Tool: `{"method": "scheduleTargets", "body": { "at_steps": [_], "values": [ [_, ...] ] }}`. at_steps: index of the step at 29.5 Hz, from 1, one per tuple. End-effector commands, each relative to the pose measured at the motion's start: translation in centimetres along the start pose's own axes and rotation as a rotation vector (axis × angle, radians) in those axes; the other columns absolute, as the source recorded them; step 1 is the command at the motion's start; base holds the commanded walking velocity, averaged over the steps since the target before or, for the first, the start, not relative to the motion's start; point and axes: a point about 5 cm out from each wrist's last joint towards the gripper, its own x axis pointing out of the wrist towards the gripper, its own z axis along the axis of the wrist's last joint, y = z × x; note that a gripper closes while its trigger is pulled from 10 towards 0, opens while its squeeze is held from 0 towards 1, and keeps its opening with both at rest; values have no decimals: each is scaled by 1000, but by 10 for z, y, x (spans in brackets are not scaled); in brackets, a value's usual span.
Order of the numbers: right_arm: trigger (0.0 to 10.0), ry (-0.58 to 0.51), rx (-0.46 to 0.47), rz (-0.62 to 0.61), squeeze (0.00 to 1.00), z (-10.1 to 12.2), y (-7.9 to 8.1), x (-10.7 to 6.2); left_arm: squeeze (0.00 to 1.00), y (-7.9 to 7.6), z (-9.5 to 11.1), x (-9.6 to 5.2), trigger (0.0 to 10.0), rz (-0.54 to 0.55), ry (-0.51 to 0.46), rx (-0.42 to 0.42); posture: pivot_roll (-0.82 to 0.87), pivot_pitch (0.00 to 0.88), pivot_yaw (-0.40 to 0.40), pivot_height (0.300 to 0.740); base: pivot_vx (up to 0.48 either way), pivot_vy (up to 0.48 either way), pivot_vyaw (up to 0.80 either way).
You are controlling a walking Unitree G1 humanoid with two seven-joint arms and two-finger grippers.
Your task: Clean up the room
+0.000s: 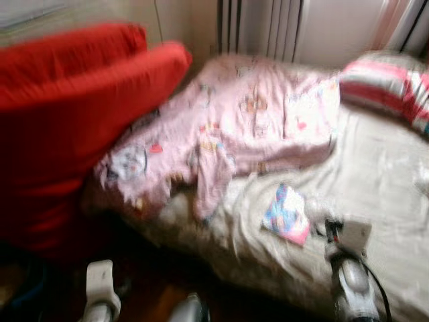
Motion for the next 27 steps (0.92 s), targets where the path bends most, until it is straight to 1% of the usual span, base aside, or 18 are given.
{"method": "scheduleTargets", "body": {
  "at_steps": [1, 6, 9, 11, 12, 13, 14, 16, 17, 19, 22, 23, 24, 27],
  "values": [
    [10000, 6, 8, -20, 0, 0, -4, 0, 0, -3, -4, -1, 10000, -9, 21, 6, 61, 24, 41, 740, 0, 0, 0],
    [10000, 57, -7, -25, 0, -8, -6, -3, 0, -3, -11, -3, 10000, 2, 62, -29, 61, 16, 31, 740, 0, 0, 0],
    [10000, 108, -13, -30, 0, -16, -8, -5, 0, -4, -14, -3, 10000, 1, 78, -39, 60, 6, 26, 740, 0, 0, 0],
    [10000, 182, -19, -49, 0, -27, -12, -11, 0, -7, -18, -4, 10000, -5, 104, -38, 61, 0, 22, 740, 0, 0, 0],
    [10000, 278, -34, -62, 0, -43, -17, -20, 0, -8, -23, -5, 10000, -10, 132, -39, 63, 0, 21, 740, 0, 0, 0],
    [10000, 278, -34, -62, 0, -43, -17, -20, 0, -8, -23, -5, 10000, -10, 132, -39, 63, 0, 21, 740, 0, 0, 0],
    [10000, 350, -29, -64, 0, -56, -19, -29, 0, -9, -26, -7, 10000, -11, 154, -45, 63, 0, 20, 740, 0, 0, 0],
    [10000, 406, -37, -61, 0, -65, -20, -36, 0, -10, -28, -7, 10000, -13, 167, -49, 61, 0, 19, 740, 0, 0, 0],
    [10000, 486, -63, -40, 0, -79, -18, -47, 0, -10, -31, -8, 10000, -11, 184, -59, 49, 0, 22, 740, 0, 0, 0],
    [10000, 531, -72, -31, 0, -87, -18, -54, 0, -10, -32, -8, 10000, -10, 194, -63, 43, 0, 24, 740, 0, 0, 0],
    [10000, 646, -73, -48, 0, -105, -21, -72, 0, -9, -37, -11, 10000, -2, 218, -71, 48, 0, 23, 740, 0, 0, 0],
    [10000, 683, -73, -64, 0, -110, -24, -79, 0, -7, -40, -12, 10000, 4, 229, -78, 61, 0, 11, 740, 0, 0, 0],
    [10000, 691, -77, -64, 0, -111, -24, -80, 0, -7, -41, -13, 10000, 6, 233, -80, 61, 0, 11, 740, 0, 0, 0],
    [10000, 704, -92, -16, 0, -112, -16, -79, 0, -4, -45, -15, 10000, 9, 252, -80, 64, 0, 11, 740, 0, 0, 0]
  ]
}}
